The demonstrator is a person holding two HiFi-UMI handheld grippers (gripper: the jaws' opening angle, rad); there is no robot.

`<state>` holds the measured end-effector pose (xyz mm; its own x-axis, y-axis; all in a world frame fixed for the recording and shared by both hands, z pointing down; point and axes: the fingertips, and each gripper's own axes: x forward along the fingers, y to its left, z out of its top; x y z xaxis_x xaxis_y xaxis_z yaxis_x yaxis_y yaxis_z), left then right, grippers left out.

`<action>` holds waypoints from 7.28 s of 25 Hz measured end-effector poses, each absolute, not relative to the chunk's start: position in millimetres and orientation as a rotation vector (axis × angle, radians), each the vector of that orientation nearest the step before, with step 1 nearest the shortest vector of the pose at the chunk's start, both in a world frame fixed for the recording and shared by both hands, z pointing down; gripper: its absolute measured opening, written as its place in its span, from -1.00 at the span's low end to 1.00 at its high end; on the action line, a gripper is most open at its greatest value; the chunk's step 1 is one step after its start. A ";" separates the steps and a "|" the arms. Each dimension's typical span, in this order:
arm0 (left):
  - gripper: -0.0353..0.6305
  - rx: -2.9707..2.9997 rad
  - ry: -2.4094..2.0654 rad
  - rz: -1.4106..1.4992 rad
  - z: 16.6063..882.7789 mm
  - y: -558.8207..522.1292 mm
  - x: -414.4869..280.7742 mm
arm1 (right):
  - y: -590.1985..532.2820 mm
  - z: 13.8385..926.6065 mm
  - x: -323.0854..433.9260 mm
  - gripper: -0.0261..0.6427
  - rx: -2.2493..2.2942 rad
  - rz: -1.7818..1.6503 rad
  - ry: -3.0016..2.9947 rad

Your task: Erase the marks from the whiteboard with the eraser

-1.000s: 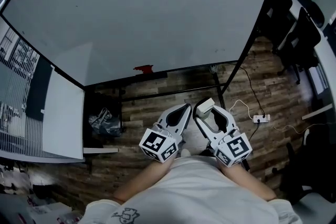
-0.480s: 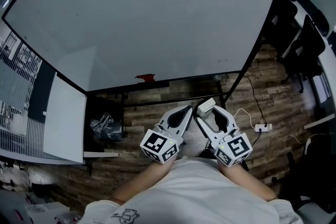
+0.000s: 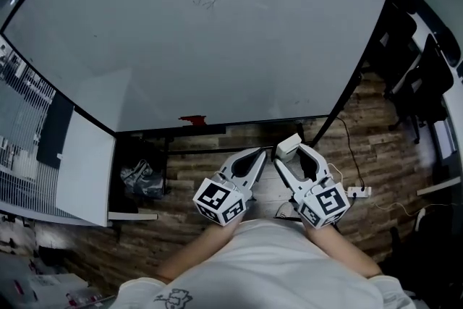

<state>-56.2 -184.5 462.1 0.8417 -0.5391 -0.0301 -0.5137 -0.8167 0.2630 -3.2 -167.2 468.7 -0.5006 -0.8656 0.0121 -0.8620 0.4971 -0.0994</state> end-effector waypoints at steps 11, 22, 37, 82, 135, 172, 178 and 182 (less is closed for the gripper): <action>-0.87 2.787 -0.897 -0.187 448.0 -223.3 12.9 | -216.4 431.0 79.4 -0.22 -1.465 0.090 2.792; -0.87 2.762 -1.009 -0.141 453.5 -252.9 21.2 | -270.8 358.9 130.2 -0.22 -1.417 0.559 2.905; -0.87 2.774 -0.998 -0.134 439.8 -276.5 23.3 | -339.7 242.7 147.7 -0.22 -1.482 1.397 2.962; -0.87 2.761 -0.979 -0.115 431.6 -292.4 40.5 | -379.0 190.4 98.9 -0.22 -1.438 2.238 2.617; -0.87 2.827 -0.910 -0.045 433.7 -306.2 97.0 | -381.7 121.3 189.5 -0.22 -1.651 2.336 2.178; -0.87 2.821 -1.012 -0.023 437.3 -323.6 77.4 | -392.5 424.8 147.7 -0.22 -1.185 2.381 2.785; -0.87 2.809 -1.030 -0.033 439.4 -323.0 63.5 | -392.2 282.9 132.2 -0.22 -1.263 2.364 2.596; -0.87 2.821 -1.030 -0.053 431.0 -317.3 59.6 | -390.8 188.3 125.4 -0.22 -1.383 2.287 2.474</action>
<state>59.6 -317.3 431.0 0.7650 -0.6438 0.0142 -0.6389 -0.7561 0.1415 125.4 -390.8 188.3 -0.6068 -0.7855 -0.1220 -0.1829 -0.0114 0.9831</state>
